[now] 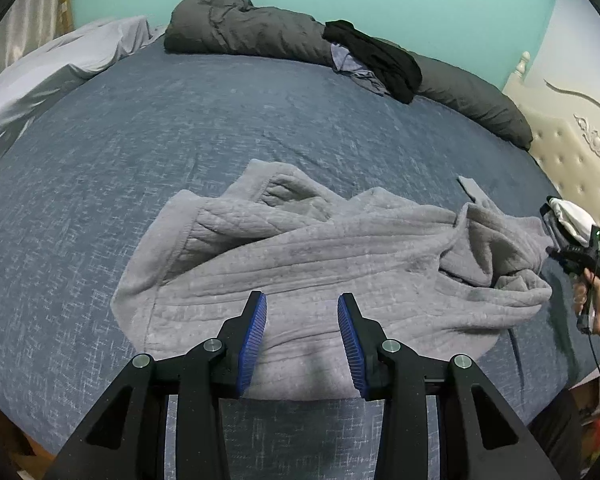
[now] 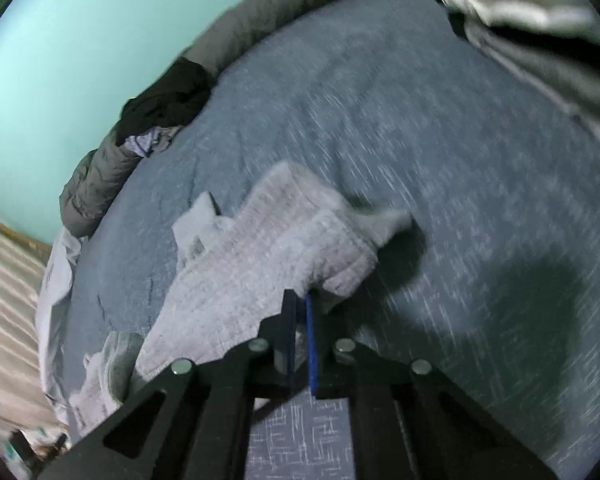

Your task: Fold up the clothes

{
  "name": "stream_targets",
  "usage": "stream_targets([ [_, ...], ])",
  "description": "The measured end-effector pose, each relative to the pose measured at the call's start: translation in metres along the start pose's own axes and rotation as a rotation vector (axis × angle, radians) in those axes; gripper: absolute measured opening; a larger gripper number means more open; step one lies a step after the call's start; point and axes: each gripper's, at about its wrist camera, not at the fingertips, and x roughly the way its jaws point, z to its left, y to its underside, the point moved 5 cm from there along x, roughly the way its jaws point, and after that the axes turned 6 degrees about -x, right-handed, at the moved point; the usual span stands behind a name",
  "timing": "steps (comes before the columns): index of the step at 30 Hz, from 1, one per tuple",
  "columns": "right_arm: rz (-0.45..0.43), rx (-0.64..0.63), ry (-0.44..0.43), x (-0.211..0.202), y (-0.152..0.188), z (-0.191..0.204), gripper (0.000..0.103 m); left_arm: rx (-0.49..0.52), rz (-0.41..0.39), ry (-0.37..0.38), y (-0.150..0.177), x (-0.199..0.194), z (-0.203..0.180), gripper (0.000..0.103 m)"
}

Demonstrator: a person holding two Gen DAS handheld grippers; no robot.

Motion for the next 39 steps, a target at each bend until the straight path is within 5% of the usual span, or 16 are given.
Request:
stream_targets([
  [10, -0.135, -0.163, -0.089, -0.045, -0.071, 0.068, 0.003, -0.004, 0.013, 0.014, 0.002, 0.008, -0.003, 0.040],
  [20, -0.281, -0.323, -0.189, -0.078, -0.157, 0.184, 0.003, -0.012, 0.007, 0.014, -0.001, 0.004, 0.001, 0.040],
  [23, -0.225, -0.331, -0.218, -0.066, -0.172, 0.201, 0.005, -0.016, 0.004, 0.017, -0.002, 0.003, 0.002, 0.040],
  [25, -0.083, -0.342, -0.122, -0.036, -0.168, 0.200, 0.013, -0.014, 0.010, 0.024, 0.000, 0.004, 0.001, 0.040],
  [27, -0.042, -0.347, -0.043, -0.022, -0.153, 0.183, 0.016, -0.011, 0.016, 0.031, 0.002, 0.005, 0.000, 0.040],
  [31, 0.044, -0.286, 0.052, 0.005, -0.116, 0.136, 0.051, -0.005, 0.029, 0.045, 0.007, 0.008, -0.003, 0.040],
  [39, 0.225, -0.109, 0.099, 0.057, -0.022, 0.038, 0.051, -0.002, 0.042, 0.055, 0.016, 0.011, -0.009, 0.041],
])
